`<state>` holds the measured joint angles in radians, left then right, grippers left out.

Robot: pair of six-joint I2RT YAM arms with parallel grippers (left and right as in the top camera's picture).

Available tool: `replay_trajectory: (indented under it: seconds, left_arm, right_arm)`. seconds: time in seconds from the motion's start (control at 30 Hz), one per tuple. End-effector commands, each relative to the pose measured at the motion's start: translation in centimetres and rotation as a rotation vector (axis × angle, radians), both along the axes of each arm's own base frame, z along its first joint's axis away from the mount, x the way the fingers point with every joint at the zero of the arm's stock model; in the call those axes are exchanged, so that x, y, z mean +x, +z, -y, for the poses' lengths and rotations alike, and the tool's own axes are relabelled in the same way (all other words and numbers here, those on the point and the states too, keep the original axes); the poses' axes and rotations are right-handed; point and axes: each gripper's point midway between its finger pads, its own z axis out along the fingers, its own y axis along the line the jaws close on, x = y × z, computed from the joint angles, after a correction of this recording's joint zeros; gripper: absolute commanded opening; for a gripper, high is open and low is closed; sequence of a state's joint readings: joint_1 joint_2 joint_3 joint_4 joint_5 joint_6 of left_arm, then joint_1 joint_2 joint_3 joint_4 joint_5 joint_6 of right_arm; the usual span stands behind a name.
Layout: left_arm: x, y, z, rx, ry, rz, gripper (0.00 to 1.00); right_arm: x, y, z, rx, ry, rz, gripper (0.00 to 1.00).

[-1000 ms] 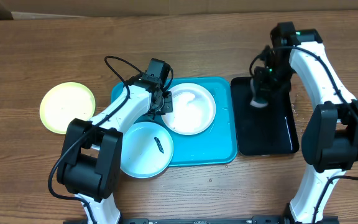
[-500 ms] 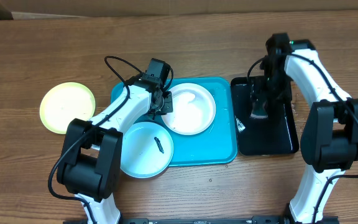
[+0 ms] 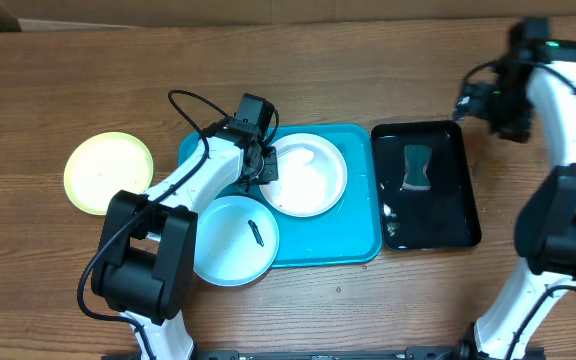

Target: Clean dirty plates on tray and stack at the side

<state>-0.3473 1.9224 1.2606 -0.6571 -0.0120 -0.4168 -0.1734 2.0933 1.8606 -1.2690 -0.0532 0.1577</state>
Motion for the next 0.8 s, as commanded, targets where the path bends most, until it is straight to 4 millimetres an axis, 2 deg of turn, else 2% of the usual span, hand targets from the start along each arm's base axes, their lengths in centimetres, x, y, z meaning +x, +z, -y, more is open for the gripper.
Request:
replay_trajectory:
  seconds: [0.0, 0.23, 0.43, 0.77]
  left_arm:
    - [-0.2, 0.2, 0.3, -0.011, -0.001, 0.004, 0.21]
    - [-0.2, 0.2, 0.3, -0.011, 0.003, 0.005, 0.22]
    - [-0.2, 0.2, 0.2, -0.009, 0.004, 0.004, 0.17]
    - [-0.4, 0.1, 0.2, -0.008, 0.006, -0.001, 0.19]
  right_arm:
    - [0.0, 1.6, 2.8, 0.003, -0.14, 0.042, 1.0]
    - [0.2, 1.7, 5.9, -0.006, -0.205, 0.079, 1.0]
    - [0.3, 1.8, 6.2, -0.007, -0.212, 0.085, 1.0]
    - [0.3, 1.8, 6.2, -0.007, -0.212, 0.087, 1.0]
